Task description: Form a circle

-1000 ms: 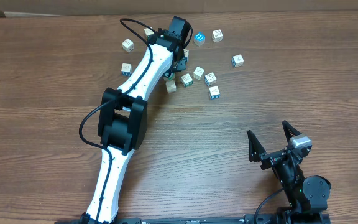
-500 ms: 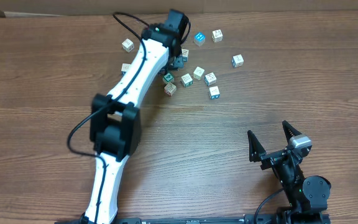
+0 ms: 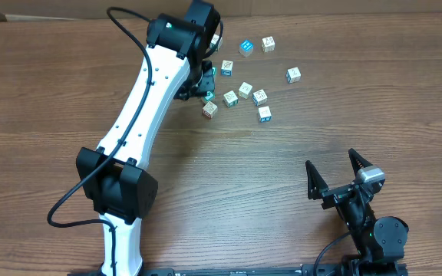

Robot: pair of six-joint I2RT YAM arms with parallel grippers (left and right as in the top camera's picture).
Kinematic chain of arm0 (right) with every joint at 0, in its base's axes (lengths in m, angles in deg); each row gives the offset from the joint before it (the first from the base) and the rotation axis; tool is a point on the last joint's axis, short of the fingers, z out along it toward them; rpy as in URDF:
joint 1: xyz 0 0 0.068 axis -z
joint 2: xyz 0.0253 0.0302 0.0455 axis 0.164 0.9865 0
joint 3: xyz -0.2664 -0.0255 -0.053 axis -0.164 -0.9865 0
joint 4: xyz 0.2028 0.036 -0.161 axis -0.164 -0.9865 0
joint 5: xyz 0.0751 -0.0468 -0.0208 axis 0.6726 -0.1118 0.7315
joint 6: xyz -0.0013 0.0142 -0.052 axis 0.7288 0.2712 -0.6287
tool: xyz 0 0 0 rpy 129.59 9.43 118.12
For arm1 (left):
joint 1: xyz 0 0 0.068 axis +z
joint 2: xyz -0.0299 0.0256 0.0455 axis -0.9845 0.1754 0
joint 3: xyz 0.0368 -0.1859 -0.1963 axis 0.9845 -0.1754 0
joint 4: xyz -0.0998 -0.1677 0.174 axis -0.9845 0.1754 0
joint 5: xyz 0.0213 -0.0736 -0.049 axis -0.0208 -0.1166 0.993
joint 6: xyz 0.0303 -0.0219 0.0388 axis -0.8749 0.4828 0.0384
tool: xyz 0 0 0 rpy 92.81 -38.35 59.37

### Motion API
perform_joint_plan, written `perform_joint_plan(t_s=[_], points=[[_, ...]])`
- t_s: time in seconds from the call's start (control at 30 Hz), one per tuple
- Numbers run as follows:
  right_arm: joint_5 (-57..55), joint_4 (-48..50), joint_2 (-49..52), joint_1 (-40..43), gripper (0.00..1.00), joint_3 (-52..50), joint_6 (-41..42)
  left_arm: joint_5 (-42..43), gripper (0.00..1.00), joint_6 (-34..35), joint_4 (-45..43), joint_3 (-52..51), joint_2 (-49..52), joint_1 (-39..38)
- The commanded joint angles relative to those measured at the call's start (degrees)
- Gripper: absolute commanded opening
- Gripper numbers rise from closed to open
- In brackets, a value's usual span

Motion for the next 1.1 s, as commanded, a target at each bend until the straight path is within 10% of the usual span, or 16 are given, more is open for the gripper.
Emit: perform_joint_plan(t_s=[0.0,1.07], points=[[-0.4,0.4,-0.5,0.2,1.00,-0.6,-0.3,3.0,0.26,-1.2,3.1,0.1,-1.0,-0.2],[-0.4,0.3,-0.5,0.2,1.00,-0.6,-0.3,2.5,0.36,-0.7,-10.7,-24.8,-0.9,-10.9]])
